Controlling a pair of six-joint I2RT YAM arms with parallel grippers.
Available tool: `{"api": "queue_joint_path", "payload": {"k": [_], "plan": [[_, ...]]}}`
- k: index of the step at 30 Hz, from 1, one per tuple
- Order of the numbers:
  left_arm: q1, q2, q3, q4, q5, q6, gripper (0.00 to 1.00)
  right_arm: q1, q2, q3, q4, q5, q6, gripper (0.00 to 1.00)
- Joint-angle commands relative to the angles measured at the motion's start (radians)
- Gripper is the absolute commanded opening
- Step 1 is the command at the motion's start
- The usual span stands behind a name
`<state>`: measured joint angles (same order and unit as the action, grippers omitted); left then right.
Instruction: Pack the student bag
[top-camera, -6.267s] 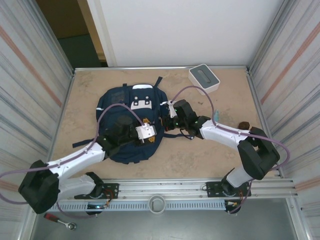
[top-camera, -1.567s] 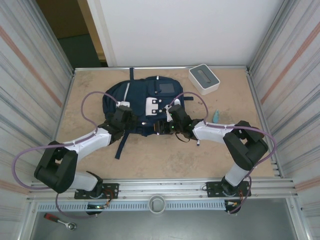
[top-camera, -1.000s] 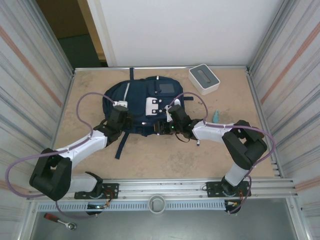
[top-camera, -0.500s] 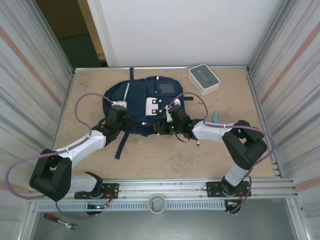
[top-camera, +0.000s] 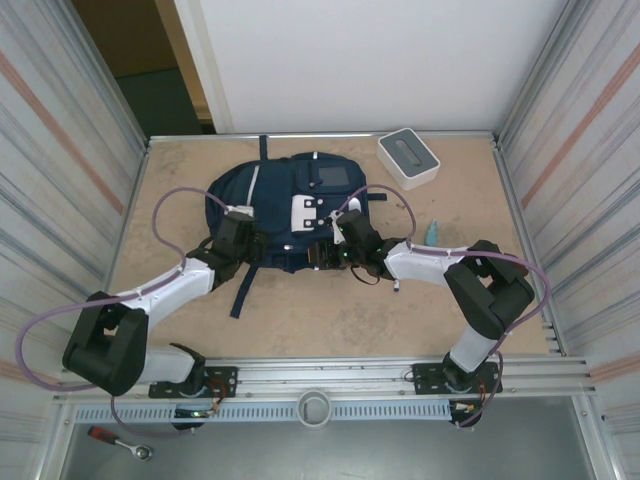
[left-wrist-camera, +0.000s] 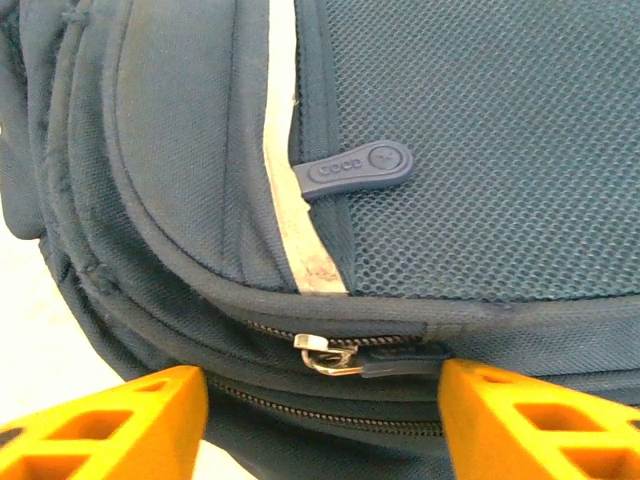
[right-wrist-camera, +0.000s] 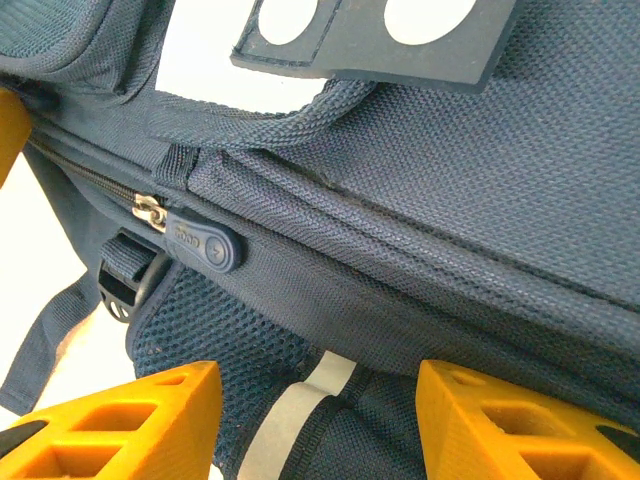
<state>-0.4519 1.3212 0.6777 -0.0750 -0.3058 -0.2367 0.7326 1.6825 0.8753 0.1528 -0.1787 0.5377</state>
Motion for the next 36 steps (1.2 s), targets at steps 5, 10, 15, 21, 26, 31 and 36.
{"api": "queue_joint_path", "payload": {"k": [5,10,15,21,26,31,36], "plan": [[0.059,-0.049,-0.008,-0.007,0.017,-0.010,0.49,-0.017,0.000,-0.009,-0.036,0.053,-0.011,0.54],[0.070,-0.091,-0.043,0.012,0.069,-0.018,0.41,-0.022,0.007,0.002,-0.038,0.048,-0.015,0.54],[0.083,-0.075,-0.030,0.001,0.108,-0.018,0.38,-0.022,0.011,0.007,-0.034,0.045,-0.012,0.54],[0.063,-0.101,-0.038,0.024,0.169,-0.023,0.54,-0.022,0.005,-0.006,-0.028,0.046,-0.008,0.54],[0.001,-0.087,-0.016,-0.005,0.048,0.019,0.78,-0.022,-0.002,-0.010,-0.032,0.051,-0.010,0.54],[-0.001,0.003,0.048,-0.066,-0.042,0.029,0.86,-0.022,0.001,-0.010,-0.027,0.047,-0.008,0.54],[-0.002,0.051,0.082,-0.079,-0.060,0.027,0.87,-0.021,0.005,-0.009,-0.032,0.049,-0.006,0.54]]}}
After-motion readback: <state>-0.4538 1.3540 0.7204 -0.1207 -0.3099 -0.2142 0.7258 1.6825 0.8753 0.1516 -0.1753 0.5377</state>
